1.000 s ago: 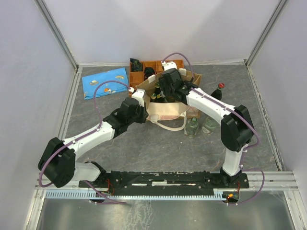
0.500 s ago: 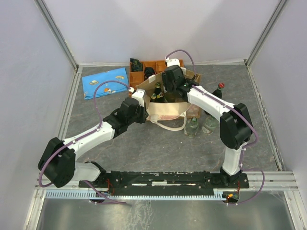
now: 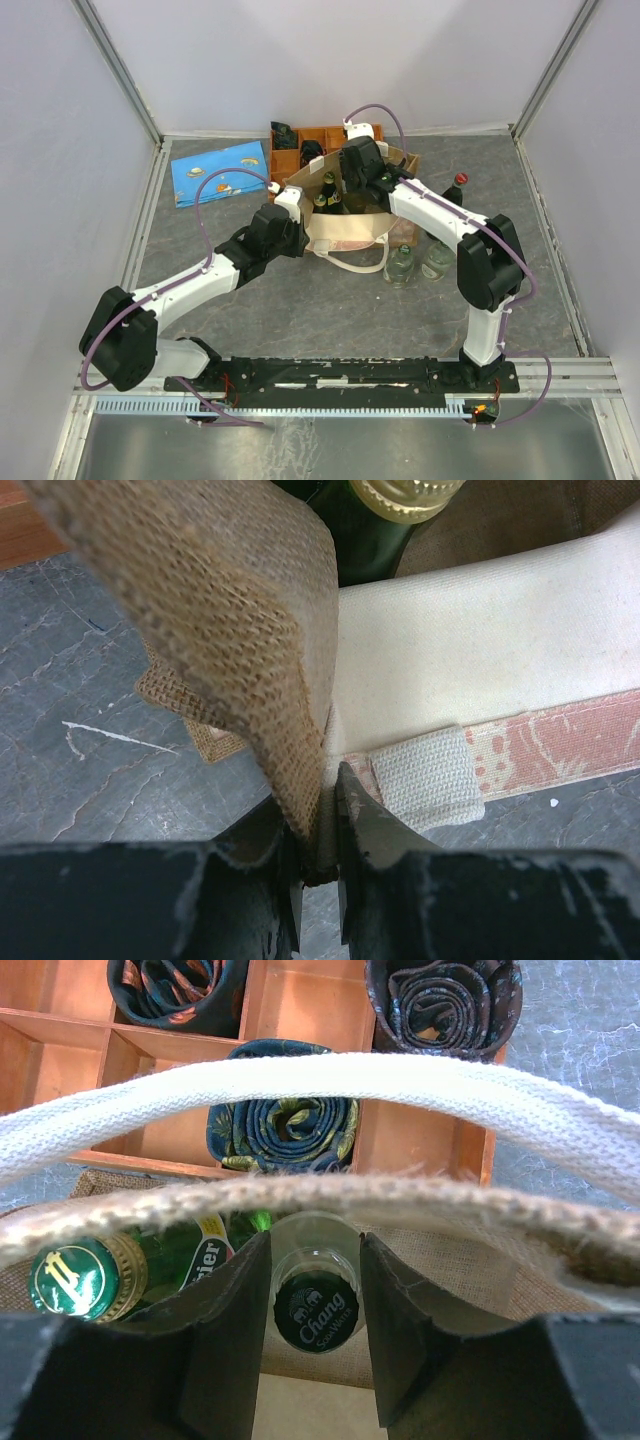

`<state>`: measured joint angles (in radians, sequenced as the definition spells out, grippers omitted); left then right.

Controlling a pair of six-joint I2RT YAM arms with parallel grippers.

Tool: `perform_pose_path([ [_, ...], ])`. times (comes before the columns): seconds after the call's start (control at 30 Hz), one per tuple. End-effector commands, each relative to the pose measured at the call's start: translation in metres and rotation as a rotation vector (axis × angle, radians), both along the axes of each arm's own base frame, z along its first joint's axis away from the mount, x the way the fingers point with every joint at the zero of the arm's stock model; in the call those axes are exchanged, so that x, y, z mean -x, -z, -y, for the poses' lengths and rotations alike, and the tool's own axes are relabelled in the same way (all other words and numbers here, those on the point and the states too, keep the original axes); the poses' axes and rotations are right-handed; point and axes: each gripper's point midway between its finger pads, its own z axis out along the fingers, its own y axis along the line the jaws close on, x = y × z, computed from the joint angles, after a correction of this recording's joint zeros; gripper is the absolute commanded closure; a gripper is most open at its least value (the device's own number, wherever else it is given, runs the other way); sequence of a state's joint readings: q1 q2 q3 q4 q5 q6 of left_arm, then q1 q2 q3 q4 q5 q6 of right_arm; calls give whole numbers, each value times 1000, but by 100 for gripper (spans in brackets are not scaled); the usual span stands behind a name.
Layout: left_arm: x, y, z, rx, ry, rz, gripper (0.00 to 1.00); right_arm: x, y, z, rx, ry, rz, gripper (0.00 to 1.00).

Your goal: Take the beverage out of the canvas bag

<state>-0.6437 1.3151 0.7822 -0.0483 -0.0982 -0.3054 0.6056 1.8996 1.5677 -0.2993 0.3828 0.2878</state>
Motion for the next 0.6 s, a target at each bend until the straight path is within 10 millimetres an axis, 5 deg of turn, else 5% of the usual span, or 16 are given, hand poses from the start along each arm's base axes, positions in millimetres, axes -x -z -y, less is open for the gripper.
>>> perform_pose_path([
  [0.0, 6, 17, -9, -43, -20, -53, 97, -8, -7, -1, -23, 19, 30, 52],
  [0.33, 7, 17, -9, -43, -22, -53, 97, -6, 3, 0, -12, 20, 9, 49],
  [0.4, 6, 17, -9, -43, -23, -52, 97, -7, 2, 1, -11, 24, 13, 56],
  [0.5, 6, 17, -8, -44, -21, -53, 97, -8, -1, 4, -4, 33, 22, 91],
  [0.57, 6, 17, -8, -41, -18, -54, 97, -8, -5, 5, 4, 36, 31, 100],
])
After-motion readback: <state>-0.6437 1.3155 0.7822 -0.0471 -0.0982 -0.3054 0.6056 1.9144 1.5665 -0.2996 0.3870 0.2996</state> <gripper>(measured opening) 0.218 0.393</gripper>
